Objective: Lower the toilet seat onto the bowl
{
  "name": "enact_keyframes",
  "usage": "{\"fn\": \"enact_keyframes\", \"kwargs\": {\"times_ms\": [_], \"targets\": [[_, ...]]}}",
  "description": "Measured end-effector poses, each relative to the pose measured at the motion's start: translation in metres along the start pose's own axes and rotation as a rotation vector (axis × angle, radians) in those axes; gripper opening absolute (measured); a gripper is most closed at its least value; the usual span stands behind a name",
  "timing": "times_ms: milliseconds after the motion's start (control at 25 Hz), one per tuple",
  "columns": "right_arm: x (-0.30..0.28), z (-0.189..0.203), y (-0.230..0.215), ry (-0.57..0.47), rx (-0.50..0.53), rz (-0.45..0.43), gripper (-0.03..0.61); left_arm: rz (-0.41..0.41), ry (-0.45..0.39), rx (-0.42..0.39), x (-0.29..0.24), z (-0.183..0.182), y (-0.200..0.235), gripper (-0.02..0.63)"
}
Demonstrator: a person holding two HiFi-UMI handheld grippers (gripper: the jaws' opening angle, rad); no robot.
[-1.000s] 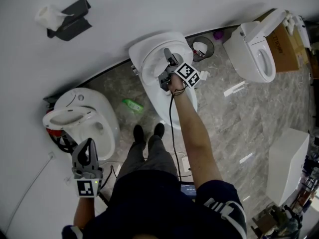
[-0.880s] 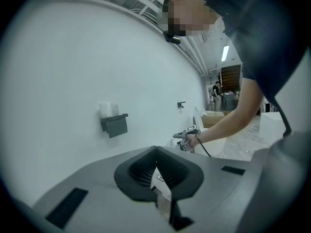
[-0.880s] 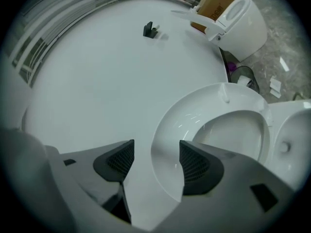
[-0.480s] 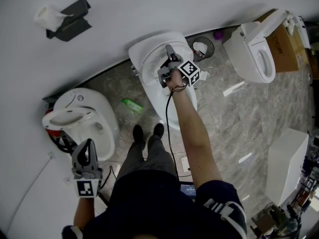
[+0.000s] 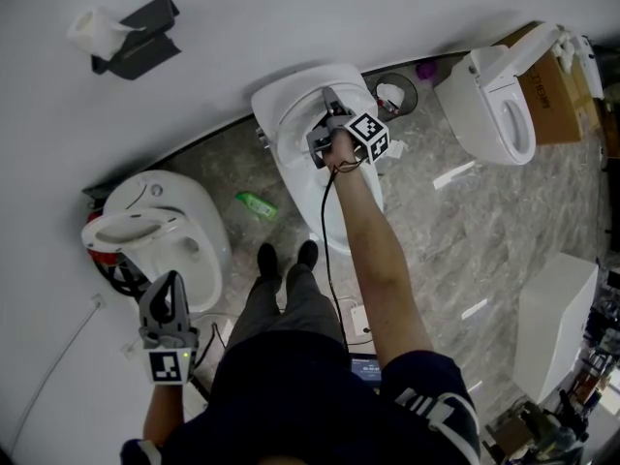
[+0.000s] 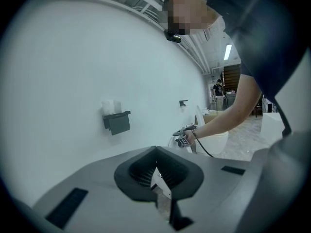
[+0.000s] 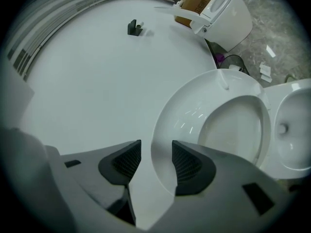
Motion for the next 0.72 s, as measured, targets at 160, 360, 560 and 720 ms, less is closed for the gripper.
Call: {"fn": "enact_keyframes", "kwargs": {"times_ms": [160, 360, 560, 720], "targets": [[-0.0045, 0.001, -0.0012, -0.005, -0.009, 0.03, 0.196, -0.001, -0.012, 0.002, -0.0009, -0.0005, 0.0006, 0.025], [-0.005, 0.0013, -0.0039, -0.01, 0.002, 0.055, 0.158, -0.008, -0.007, 0.005, 0.0006, 0.0012, 0.0024, 0.025], [-0.0058, 0.0019, -0.0001, -0.026, -0.006, 0.097, 0.161, -0.009, -0.002, 0.008, 0.0005, 0.0008, 0.0021, 0.025], [-0.0075, 0.0035, 0.0055, -0.036, 0.005, 0.149, 0.158, -0.009, -0.008, 0.008, 0.0013, 0.0009, 0.0033, 0.025]]}}
Point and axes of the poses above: the fingertips, and each gripper's own axes: x backward along the fingers, y to its left, z out of its underside, the point moved 10 cm from there along x, backward along the fingers, and after that the axes turned 3 degrees about -y, right-handed, at the moved point
